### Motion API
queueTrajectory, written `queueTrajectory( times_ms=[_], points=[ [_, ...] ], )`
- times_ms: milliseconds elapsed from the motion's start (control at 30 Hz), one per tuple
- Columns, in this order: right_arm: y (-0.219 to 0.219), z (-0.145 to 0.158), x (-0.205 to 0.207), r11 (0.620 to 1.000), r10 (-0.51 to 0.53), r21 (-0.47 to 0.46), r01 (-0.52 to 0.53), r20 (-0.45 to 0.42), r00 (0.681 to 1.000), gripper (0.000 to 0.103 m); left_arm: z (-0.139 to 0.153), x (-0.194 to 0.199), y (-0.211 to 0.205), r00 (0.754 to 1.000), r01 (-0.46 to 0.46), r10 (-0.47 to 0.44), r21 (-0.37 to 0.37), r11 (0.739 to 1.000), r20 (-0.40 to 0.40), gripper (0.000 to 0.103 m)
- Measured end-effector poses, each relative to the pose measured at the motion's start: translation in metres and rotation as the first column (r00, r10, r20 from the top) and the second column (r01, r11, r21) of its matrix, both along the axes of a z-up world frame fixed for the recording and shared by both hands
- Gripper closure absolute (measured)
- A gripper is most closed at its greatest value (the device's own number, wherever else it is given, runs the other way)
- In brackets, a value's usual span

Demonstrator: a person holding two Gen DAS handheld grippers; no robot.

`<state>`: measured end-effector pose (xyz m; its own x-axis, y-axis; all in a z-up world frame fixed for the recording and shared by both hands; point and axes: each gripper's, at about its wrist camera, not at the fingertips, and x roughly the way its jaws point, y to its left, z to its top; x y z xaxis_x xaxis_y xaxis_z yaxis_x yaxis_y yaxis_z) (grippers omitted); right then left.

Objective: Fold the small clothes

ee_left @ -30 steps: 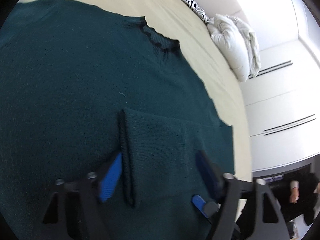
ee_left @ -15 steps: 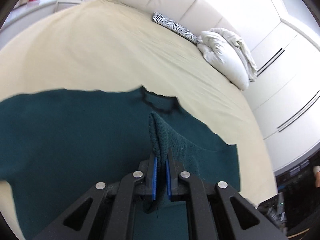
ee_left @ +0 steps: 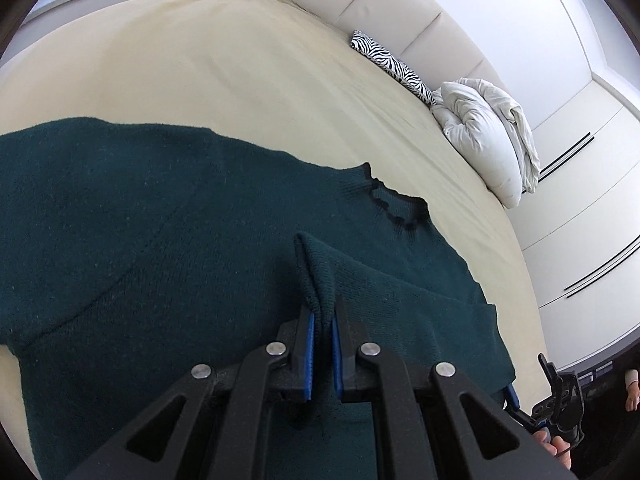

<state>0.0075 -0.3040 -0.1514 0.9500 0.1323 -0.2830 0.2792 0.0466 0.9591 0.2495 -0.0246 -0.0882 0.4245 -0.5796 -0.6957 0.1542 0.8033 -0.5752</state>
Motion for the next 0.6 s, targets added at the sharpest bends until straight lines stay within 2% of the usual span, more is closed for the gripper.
queueTrajectory(
  times_ms=[100,200,300,367,433,500,600],
  points=[
    [-0.005,-0.005,-0.011,1.0,-0.014,0.022,0.014,0.03,0.999,0.049,-0.001,0.001,-0.011,1.0,0.01,-0.01,0.013,1.0,-0.008,0.095],
    [-0.004,0.0,-0.009,1.0,0.024,-0.018,-0.024,-0.015,1.0,0.049,-0.003,0.002,-0.012,1.0,0.027,-0.026,0.025,0.999,-0.017,0.095],
    [-0.004,0.017,-0.014,0.995,0.062,-0.072,-0.072,-0.132,0.989,0.045,-0.004,0.003,-0.011,0.999,0.038,-0.037,0.027,0.999,-0.025,0.094],
    [-0.005,0.028,-0.017,0.992,0.083,-0.082,-0.097,-0.153,0.985,0.045,-0.004,0.004,-0.011,0.999,0.04,-0.039,0.031,0.999,-0.021,0.092],
    [-0.011,0.052,-0.016,0.981,0.114,-0.142,-0.135,-0.146,0.983,0.045,-0.007,0.005,-0.012,0.999,0.04,-0.039,0.042,0.998,-0.019,0.091],
    [-0.017,0.069,0.0,0.959,0.164,-0.205,-0.194,-0.154,0.974,0.045,-0.01,0.007,-0.013,0.999,0.041,-0.04,0.045,0.998,-0.022,0.091],
    [-0.035,0.071,0.046,0.928,0.289,-0.207,-0.31,-0.124,0.949,0.045,-0.015,0.008,-0.011,0.999,0.048,-0.047,0.034,0.998,-0.027,0.09]
  ],
)
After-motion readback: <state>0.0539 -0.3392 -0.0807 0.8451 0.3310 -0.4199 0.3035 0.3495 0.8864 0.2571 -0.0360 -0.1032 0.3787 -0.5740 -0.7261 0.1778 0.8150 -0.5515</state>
